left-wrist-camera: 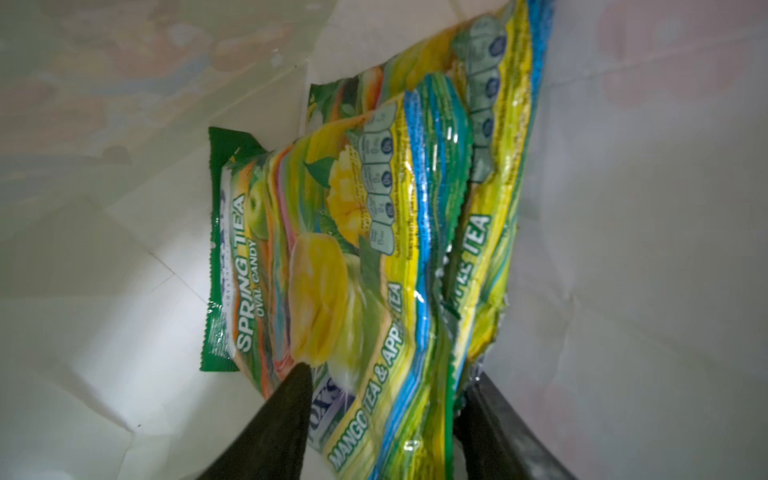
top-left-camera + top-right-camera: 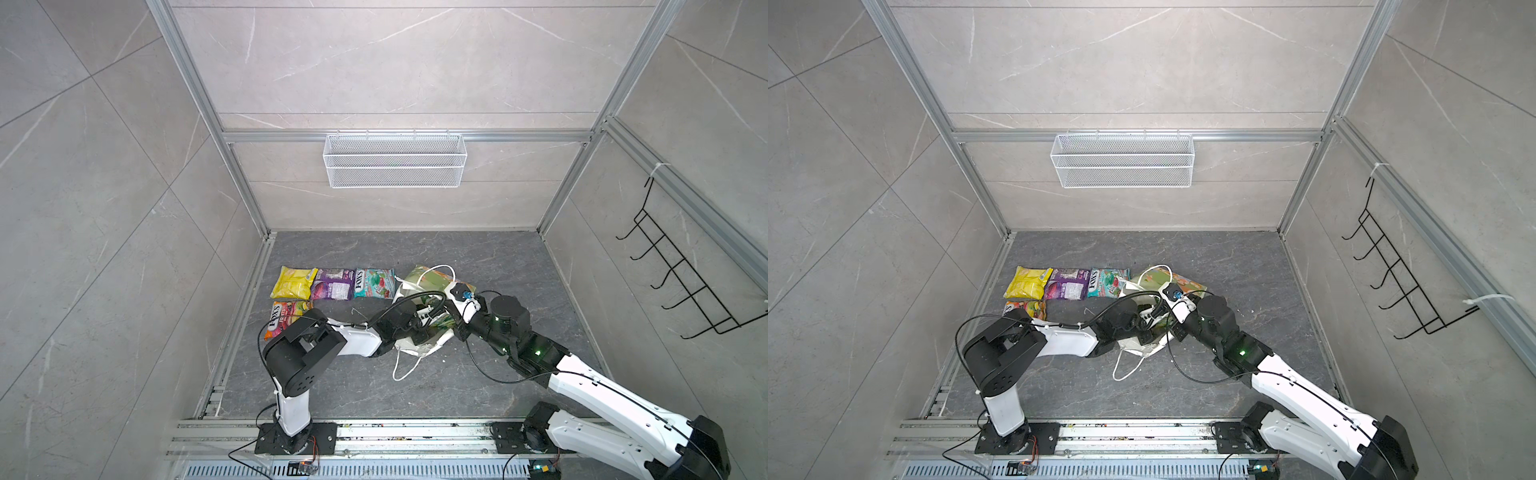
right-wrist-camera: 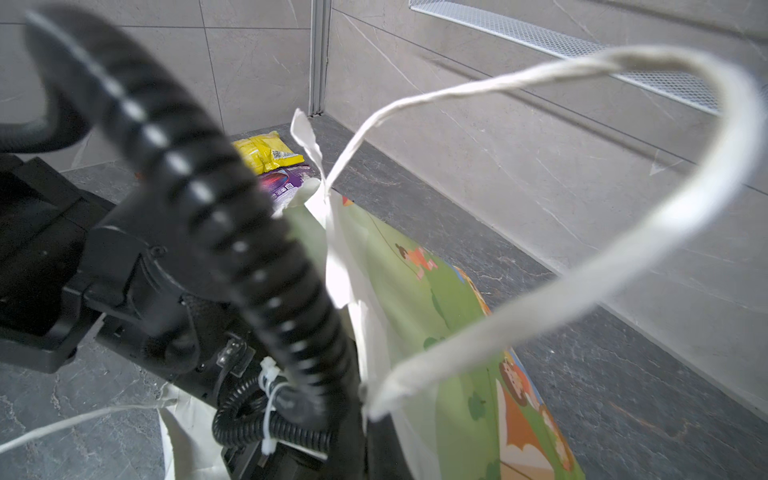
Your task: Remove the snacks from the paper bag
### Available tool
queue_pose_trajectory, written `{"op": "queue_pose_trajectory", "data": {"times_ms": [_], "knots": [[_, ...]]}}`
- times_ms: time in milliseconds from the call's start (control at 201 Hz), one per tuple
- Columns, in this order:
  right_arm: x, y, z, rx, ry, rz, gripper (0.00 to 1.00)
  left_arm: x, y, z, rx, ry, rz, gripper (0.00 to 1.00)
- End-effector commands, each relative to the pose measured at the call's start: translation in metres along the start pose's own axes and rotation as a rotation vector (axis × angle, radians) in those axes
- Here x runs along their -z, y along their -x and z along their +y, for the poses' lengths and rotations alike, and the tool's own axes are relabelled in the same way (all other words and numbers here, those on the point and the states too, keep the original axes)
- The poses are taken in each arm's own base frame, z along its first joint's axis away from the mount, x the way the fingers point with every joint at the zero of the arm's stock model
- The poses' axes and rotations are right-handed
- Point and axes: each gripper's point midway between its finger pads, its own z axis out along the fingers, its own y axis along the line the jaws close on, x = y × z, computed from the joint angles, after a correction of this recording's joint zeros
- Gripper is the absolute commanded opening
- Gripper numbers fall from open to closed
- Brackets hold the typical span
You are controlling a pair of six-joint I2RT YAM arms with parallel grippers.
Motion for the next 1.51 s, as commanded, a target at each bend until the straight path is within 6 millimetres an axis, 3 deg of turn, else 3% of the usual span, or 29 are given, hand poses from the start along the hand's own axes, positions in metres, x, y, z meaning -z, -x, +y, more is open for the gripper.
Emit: {"op": "queue_pose_trajectory", "data": {"times_ms": [0,244,572,776,1269,1503], "knots": [[0.009,0.017,0.0,-0.008,0.003,-0.071,0.0,-0.007,0.015,0.014,-0.01,0.07,-0.051,0.51],[0.013,0.018,-0.003,-0.01,-0.008,-0.074,0.0,-0.008,0.014,0.022,-0.002,0.118,-0.049,0.2],[0.007,0.013,-0.01,-0.012,-0.042,-0.046,0.0,0.008,0.033,0.026,-0.018,0.163,-0.073,0.05],[0.002,0.008,-0.018,-0.026,-0.085,-0.02,0.0,0.025,0.051,0.02,-0.049,0.18,-0.107,0.0],[-0.006,-0.004,-0.028,-0.049,-0.132,0.023,0.0,0.057,0.075,-0.002,-0.096,0.161,-0.179,0.0],[-0.006,-0.007,-0.034,-0.068,-0.151,0.026,0.0,0.071,0.089,-0.003,-0.105,0.173,-0.201,0.0]]}}
